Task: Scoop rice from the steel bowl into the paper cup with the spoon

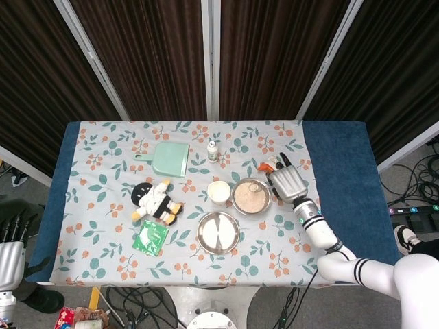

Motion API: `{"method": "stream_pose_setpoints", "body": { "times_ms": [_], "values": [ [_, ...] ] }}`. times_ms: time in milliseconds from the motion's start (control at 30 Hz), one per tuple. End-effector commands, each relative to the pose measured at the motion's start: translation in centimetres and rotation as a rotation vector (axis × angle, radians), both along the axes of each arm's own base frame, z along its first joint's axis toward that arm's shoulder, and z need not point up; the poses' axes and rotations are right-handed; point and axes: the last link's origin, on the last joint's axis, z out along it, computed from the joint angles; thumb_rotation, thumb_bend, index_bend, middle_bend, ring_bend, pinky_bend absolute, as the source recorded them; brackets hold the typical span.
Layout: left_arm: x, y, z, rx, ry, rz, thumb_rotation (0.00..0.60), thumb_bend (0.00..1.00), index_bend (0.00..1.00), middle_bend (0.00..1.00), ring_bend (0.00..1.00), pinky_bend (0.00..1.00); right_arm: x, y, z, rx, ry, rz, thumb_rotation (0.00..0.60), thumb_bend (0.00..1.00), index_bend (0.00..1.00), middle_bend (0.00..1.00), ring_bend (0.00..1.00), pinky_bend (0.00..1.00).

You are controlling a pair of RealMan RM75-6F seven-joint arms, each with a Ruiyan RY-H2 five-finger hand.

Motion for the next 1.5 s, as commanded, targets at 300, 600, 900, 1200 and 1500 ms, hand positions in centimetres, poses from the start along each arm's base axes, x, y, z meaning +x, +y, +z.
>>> {"method": "stream_pose_setpoints", "body": {
  "times_ms": [300,600,900,1200,1500],
  "values": [
    [0.1,0.2,0.2,0.005,0.001,-0.006,0.600,0.07,0.18,0.12,0.06,0.04,4.6,-0.4,2.1,0.020,-0.007,0.093,0.600,0.34,0.65,0.61,0.26,0.00],
    [-0.2,0.0,0.2,0.009,-0.002,0.005,0.600,0.07,0.18,0.12,0.06,0.04,9.9,-1.2,0.3,0.081,0.119,0.197,0.600,0.35,0.65,0.61,0.26,0.00],
    [-0.8,-0.4,0.1,0.011,-0.011,0.026,0.600,0.07,0.18,0.12,0.06,0.04,13.0,-1.3,-2.9,0.080,0.302,0.291,0.600,0.35,0.65,0.61,0.27,0.00],
    [-1.4,-0.8,-0.2,0.006,-0.016,0.043,0.600,0.07,0.18,0.12,0.06,0.04,14.3,-0.7,-4.4,-0.004,0.530,0.446,0.600,0.35,0.65,0.61,0.27,0.00],
    [-1.2,-0.6,-0.2,0.009,-0.012,0.031,0.600,0.07,0.18,0.12,0.06,0.04,15.6,-0.8,-3.9,-0.101,0.723,0.679,0.600,0.34,0.65,0.61,0.27,0.00]
  ]
}}
